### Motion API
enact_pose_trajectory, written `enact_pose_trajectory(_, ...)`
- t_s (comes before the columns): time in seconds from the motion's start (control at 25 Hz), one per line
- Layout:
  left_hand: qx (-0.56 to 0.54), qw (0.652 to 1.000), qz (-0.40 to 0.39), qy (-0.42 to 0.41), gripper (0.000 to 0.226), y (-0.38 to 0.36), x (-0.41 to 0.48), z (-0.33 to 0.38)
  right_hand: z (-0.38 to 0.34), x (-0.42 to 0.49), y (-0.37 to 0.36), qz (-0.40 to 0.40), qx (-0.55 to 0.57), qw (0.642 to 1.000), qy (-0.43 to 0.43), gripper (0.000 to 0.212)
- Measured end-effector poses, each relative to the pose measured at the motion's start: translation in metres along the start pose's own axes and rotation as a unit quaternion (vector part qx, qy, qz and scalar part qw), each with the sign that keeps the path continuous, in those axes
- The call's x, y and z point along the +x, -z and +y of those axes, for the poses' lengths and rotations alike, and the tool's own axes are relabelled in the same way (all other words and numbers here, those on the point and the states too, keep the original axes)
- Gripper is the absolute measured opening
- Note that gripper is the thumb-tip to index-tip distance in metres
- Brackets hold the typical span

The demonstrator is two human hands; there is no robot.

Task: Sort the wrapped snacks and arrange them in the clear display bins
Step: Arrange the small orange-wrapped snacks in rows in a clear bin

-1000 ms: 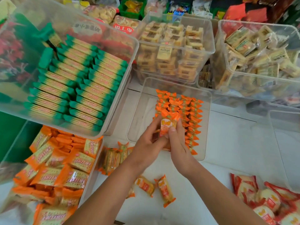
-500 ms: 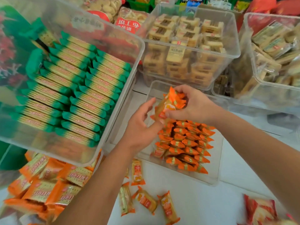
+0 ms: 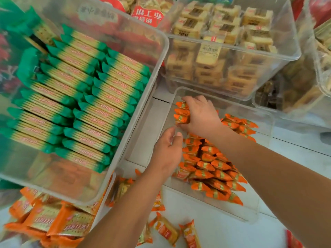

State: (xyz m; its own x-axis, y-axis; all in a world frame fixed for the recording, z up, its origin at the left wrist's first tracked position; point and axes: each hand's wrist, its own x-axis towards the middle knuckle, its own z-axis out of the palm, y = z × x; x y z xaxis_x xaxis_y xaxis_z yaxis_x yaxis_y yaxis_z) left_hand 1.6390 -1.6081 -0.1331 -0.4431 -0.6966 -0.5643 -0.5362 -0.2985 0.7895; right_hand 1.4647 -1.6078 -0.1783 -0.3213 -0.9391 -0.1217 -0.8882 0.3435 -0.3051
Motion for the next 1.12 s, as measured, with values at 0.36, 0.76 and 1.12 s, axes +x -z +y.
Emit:
enact_pose_trajectory(0.36,-0.04,0.999,-0.012,0.006,0.028,-0.025,0.043,-0.013,0.015,-0.021,0.015,0.066,0.014,0.996,-0.052,0.056)
enact_pose_trajectory(0.76,-0.001,1.0,-0.025,0.014,0.049,-0.032,0.045,-0.011,0.014,-0.106,0.045,0.164,0.183,0.964,-0.104,0.021)
enact_pose_trajectory(1.12,-0.052,0.994,0.079,-0.061,0.014,0.045,-0.129,-0.058,-0.087,-0.257,0.018,0.086,0.32,0.936,-0.116,0.025)
